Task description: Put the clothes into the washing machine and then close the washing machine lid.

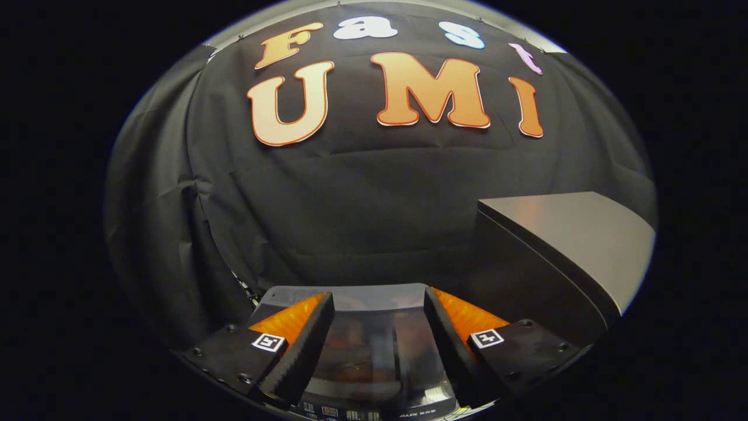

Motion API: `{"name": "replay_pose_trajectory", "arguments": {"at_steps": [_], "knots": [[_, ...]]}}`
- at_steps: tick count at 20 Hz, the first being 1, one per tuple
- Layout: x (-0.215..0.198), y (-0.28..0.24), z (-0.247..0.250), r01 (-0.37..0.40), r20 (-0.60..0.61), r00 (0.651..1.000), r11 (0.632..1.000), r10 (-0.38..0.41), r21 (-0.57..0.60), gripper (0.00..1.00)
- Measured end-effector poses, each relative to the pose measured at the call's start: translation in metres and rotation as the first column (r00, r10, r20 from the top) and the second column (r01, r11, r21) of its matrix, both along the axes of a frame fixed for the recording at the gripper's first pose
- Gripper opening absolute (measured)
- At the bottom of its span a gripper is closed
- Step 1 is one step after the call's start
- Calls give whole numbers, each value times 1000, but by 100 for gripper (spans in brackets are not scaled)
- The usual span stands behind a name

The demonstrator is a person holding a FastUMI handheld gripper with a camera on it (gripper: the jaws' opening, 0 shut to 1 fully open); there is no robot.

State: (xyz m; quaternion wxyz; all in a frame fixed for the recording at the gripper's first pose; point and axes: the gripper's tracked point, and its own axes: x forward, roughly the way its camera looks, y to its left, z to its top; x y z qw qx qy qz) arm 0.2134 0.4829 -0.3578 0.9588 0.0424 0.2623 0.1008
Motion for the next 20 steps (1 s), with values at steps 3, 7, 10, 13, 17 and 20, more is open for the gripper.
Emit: {"name": "replay_pose_trajectory", "arguments": {"at_steps": [3,7,10,13,17,20], "knots": [[-12,-3,1,-10,11,1000,1000,10,-22,100],[-18,-4,-1,-19,4,1000,999,19,-33,100],[-16,-5,5,-14,7,1000,1000,14,-28,100],[-14,0,16,-18,24,1000,1000,19,-19,99],[-18,5,46,-24,74,997,1000,25,-10,99],[-25,10,79,-43,124,991,999,42,2,99]]}}
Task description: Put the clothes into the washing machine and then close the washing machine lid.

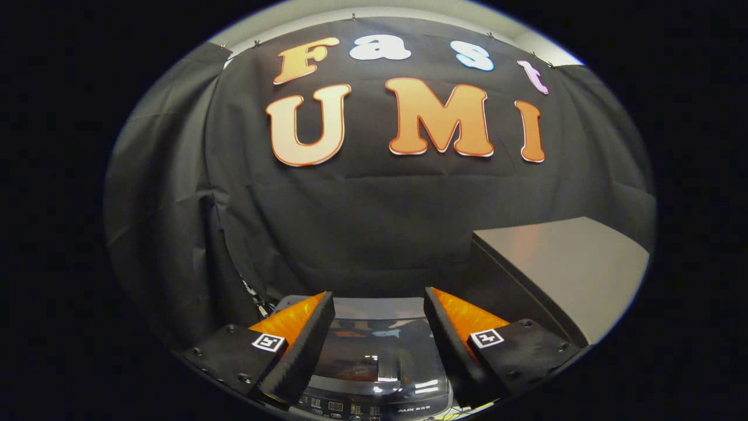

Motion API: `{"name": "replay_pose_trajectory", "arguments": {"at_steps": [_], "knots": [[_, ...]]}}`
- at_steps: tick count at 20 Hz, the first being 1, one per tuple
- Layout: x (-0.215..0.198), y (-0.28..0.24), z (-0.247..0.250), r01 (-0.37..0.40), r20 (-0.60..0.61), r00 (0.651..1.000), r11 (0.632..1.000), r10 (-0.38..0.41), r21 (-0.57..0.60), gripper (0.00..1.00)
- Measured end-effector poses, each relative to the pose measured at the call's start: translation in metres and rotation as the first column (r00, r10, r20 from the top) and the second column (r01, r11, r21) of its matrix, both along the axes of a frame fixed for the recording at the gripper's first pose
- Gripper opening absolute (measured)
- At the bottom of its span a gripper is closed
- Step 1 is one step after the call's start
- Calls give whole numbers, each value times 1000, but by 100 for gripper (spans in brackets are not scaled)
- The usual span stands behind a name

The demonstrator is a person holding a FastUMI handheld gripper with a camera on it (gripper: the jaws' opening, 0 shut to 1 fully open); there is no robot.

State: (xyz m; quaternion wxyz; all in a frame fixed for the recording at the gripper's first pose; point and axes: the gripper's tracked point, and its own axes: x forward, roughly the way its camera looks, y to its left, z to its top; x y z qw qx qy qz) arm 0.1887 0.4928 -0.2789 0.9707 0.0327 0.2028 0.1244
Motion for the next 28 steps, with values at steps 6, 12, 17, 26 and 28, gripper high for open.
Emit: {"name": "replay_pose_trajectory", "arguments": {"at_steps": [6,12,17,26,28], "knots": [[-27,-9,70,-1,97,995,1000,0,9,99],[-77,-52,133,65,203,977,997,-72,38,99],[-112,-115,174,51,269,961,998,-61,45,99],[-172,-241,210,-3,319,948,1000,0,7,99],[-186,-263,211,-2,314,949,1000,0,7,99]]}}
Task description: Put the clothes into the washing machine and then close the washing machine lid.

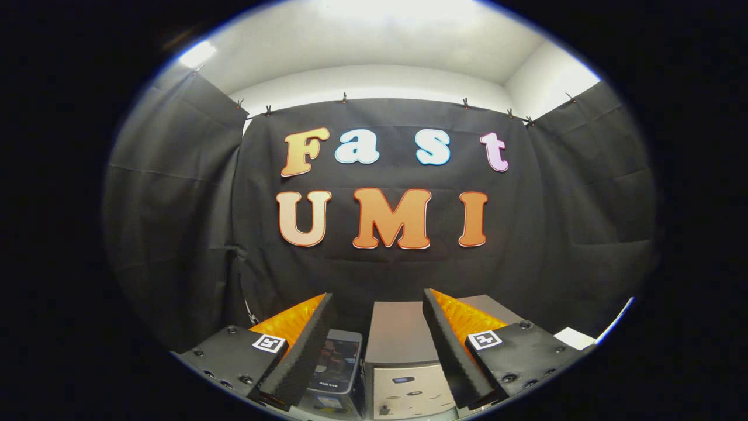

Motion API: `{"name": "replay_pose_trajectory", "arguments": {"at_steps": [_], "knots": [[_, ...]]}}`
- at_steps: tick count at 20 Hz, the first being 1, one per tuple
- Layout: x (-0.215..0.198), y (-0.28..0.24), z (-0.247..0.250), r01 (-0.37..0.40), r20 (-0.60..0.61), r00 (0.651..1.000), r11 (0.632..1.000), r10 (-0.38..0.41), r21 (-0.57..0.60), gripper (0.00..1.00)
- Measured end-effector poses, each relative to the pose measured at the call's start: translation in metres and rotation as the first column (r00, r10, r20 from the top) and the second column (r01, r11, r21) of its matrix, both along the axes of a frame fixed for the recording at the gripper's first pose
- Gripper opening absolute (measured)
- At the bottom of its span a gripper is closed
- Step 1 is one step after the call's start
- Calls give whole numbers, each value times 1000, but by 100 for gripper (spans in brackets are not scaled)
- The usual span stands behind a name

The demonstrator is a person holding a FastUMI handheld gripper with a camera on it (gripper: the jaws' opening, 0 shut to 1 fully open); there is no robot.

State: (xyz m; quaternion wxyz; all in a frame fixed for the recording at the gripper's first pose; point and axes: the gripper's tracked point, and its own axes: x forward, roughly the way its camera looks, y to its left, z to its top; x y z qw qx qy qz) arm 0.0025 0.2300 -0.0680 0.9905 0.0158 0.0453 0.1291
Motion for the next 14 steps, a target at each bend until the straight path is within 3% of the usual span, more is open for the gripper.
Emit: {"name": "replay_pose_trajectory", "arguments": {"at_steps": [9,14], "knots": [[-50,-98,1,97,6,995,995,-97,-25,99],[-77,-115,6,114,19,993,993,-114,-32,99]]}}
